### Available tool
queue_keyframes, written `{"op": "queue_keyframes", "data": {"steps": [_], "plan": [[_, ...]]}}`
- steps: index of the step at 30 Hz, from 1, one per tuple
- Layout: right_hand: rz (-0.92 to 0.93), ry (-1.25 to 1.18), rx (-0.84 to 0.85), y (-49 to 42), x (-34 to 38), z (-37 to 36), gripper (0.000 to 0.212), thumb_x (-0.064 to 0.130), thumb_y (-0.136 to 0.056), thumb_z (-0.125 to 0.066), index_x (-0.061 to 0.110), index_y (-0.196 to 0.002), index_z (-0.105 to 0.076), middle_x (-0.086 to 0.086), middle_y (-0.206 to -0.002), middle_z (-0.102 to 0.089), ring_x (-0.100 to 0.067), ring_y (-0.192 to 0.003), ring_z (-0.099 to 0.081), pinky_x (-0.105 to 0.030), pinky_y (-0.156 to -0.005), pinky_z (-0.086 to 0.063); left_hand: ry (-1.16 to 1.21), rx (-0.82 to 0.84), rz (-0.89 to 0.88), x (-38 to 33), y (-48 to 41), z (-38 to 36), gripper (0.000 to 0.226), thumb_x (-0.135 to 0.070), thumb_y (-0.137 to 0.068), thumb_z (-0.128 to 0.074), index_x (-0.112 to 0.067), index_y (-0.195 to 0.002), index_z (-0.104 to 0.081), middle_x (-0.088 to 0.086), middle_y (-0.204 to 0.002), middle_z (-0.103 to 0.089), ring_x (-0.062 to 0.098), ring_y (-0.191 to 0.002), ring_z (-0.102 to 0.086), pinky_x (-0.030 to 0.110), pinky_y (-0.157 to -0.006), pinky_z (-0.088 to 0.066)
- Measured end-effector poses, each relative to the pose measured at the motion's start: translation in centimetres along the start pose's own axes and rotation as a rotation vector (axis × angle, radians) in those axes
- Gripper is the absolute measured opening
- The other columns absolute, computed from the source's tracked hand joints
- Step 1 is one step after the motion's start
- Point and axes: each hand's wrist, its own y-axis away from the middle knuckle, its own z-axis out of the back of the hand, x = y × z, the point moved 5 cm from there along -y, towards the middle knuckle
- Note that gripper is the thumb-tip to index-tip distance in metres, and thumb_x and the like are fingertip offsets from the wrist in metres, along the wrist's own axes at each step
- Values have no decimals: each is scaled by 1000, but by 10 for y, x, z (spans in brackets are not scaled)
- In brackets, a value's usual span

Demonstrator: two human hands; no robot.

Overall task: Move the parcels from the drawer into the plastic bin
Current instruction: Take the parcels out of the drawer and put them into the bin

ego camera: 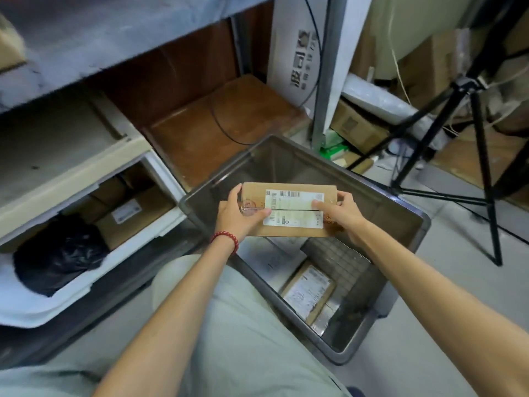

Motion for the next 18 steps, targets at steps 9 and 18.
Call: {"op": "queue_keyframes", "data": {"steps": [9,18], "plan": [[-128,-45,-60,-37,-47,21,60,47,-86,-65,24,-133,-36,-3,-119,-56,-15,-96,-59,-33,-73,-51,105,151,143,32,-20,-72,58,-41,-75,-78,-27,-112,-36,-3,-108,-52,18,-96,-54,37,-86,-51],[-274,-53,-205,-58,-91,7,84,48,-82,-71,8,-140,-27,-10,-132,-51,-26,-120,-53,-38,-103,-43,112,127,227,58,-51,-118,79,-42,-68,-82,-23,-124,-30,7,-125,-48,22,-106,-54,29,-90,-42]]}}
